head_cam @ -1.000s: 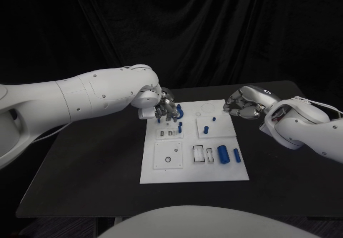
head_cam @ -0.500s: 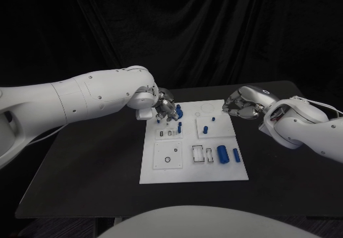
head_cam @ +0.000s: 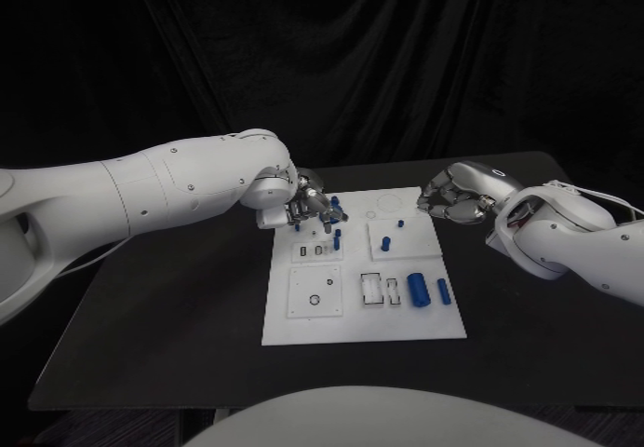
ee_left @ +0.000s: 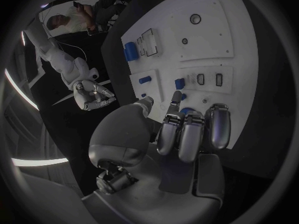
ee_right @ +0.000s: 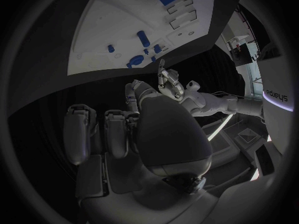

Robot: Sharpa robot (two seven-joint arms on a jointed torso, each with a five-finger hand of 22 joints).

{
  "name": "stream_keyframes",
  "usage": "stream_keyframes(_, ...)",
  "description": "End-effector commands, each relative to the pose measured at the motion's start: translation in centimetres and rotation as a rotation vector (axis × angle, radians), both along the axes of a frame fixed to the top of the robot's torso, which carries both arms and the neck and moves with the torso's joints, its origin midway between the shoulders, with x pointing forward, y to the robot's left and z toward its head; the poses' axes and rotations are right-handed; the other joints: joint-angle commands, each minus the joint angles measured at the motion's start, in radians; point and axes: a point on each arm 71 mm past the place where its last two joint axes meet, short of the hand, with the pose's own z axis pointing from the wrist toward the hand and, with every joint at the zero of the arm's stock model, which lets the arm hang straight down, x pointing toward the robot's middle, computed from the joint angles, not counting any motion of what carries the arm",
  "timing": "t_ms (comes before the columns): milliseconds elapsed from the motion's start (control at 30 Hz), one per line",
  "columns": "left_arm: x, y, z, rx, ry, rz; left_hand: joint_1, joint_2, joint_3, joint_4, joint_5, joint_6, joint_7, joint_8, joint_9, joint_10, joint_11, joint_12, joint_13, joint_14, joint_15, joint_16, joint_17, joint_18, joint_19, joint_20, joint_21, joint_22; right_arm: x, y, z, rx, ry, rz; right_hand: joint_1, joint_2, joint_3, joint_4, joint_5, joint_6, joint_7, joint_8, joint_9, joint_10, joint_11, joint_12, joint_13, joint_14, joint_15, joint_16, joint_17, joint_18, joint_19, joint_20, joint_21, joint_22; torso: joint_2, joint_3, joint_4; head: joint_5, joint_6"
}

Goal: Assemble the parts on the task board

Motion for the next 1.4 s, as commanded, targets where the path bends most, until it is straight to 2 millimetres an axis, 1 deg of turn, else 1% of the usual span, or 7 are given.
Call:
stream_keyframes(33, -0.2, 0.0, -0.8, 0.037, 0.02, 0.018, 0.001, 0.012, -0.019, -0.001, 0.006, 0.018, -0.003, 0.012, 0.022, 0.109, -0.005, 0.003, 0.263, 0.106, -0.009, -0.003, 0.263, -0.027, 0.076, -0.004, -0.01, 0.186, 0.0, -0.1, -0.1, -0.006, 0.008, -0.02, -0.003, 0.008, 0.004, 0.003, 0.004, -0.005, 0.0, -0.005, 0.002, 0.095, -0.004, -0.004, 0.251, 0.083, -0.005, -0.006, 0.153, 0.013, 0.033, -0.006, -0.002, 0.212, 0.0, 0.0003, 0.0013, -0.004, 0.0)
stream_keyframes(200, -0.2, 0.0, -1.4, 0.068, 0.012, 0.019, 0.001, 0.017, -0.032, -0.002, 0.012, 0.036, -0.011, 0.025, 0.049, 0.109, -0.012, 0.003, 0.263, 0.106, -0.015, -0.003, 0.263, -0.036, 0.125, -0.012, -0.016, 0.197, 0.0, -0.2, -0.1, -0.006, 0.008, -0.023, -0.004, 0.008, 0.004, 0.004, 0.006, -0.004, 0.0, -0.005, 0.002, 0.094, -0.004, -0.004, 0.25, 0.083, -0.005, -0.006, 0.152, 0.014, 0.033, -0.006, -0.003, 0.211, 0.0, 0.001, -0.0001, -0.003, 0.0)
stream_keyframes(400, -0.1, 0.2, -2.3, 0.113, -0.007, 0.028, 0.008, 0.025, -0.043, -0.016, 0.039, 0.064, -0.033, 0.075, 0.126, 0.109, -0.032, 0.003, 0.263, 0.106, -0.034, -0.003, 0.263, -0.042, 0.167, -0.031, -0.02, 0.206, 0.0, -0.2, -0.2, -0.006, 0.009, -0.024, -0.007, 0.008, 0.004, 0.005, 0.008, -0.004, 0.0, -0.006, 0.003, 0.092, -0.004, -0.006, 0.247, 0.082, -0.005, -0.007, 0.151, 0.013, 0.033, -0.006, -0.003, 0.211, 0.001, 0.0002, 0.0003, -0.001, 0.0)
stream_keyframes(633, -0.2, 0.1, -3.1, 0.118, -0.015, 0.04, 0.015, 0.032, -0.042, -0.035, 0.091, 0.045, -0.043, 0.114, 0.214, 0.109, -0.043, 0.003, 0.263, 0.106, -0.045, -0.003, 0.263, -0.048, 0.197, -0.048, -0.023, 0.212, 0.0, -0.2, -0.2, -0.007, 0.011, -0.026, -0.008, 0.008, 0.003, 0.006, 0.008, -0.005, 0.0, -0.006, 0.003, 0.092, -0.004, -0.006, 0.246, 0.082, -0.005, -0.007, 0.15, 0.014, 0.032, -0.006, -0.004, 0.211, 0.001, -0.0007, -0.0027, 0.002, 0.0)
stream_keyframes(733, -0.3, 0.0, -3.2, 0.112, -0.019, 0.037, 0.018, 0.034, -0.039, -0.044, 0.103, 0.034, -0.045, 0.129, 0.251, 0.109, -0.045, 0.003, 0.263, 0.106, -0.048, -0.003, 0.263, -0.046, 0.186, -0.054, -0.021, 0.209, 0.0, -0.2, -0.2, -0.008, 0.012, -0.027, -0.008, 0.008, 0.003, 0.006, 0.008, -0.005, 0.0, -0.006, 0.003, 0.092, -0.004, -0.006, 0.246, 0.082, -0.005, -0.007, 0.15, 0.014, 0.032, -0.006, -0.004, 0.211, 0.0, -0.0001, 0.001, 0.0, 0.0)
stream_keyframes(967, -0.3, -0.4, -3.4, 0.096, -0.024, 0.027, 0.023, 0.037, -0.03, -0.057, 0.119, 0.01, -0.044, 0.137, 0.295, 0.109, -0.045, 0.003, 0.263, 0.106, -0.048, -0.003, 0.263, -0.056, 0.232, -0.062, -0.028, 0.222, 0.0, -0.2, -0.2, -0.01, 0.015, -0.027, -0.008, 0.008, 0.003, 0.006, 0.008, -0.005, 0.0, -0.006, 0.003, 0.092, -0.004, -0.006, 0.246, 0.082, -0.005, -0.007, 0.15, 0.014, 0.032, -0.006, -0.004, 0.211, 0.001, 0.0006, 0.0001, 0.0, 0.0)
stream_keyframes(1400, -0.3, -0.6, -3.5, 0.079, -0.029, 0.021, 0.021, 0.037, -0.026, -0.06, 0.119, 0.001, -0.042, 0.14, 0.315, 0.109, -0.044, 0.003, 0.263, 0.106, -0.047, -0.003, 0.263, -0.057, 0.231, -0.066, -0.028, 0.221, 0.1, -0.2, -0.3, -0.017, 0.026, -0.032, -0.01, 0.008, 0.003, 0.007, 0.009, -0.006, 0.0, -0.007, 0.003, 0.09, -0.004, -0.008, 0.244, 0.082, -0.005, -0.008, 0.149, 0.014, 0.032, -0.006, -0.006, 0.21, 0.001, 0.0012, -0.0001, -0.005, 0.0)
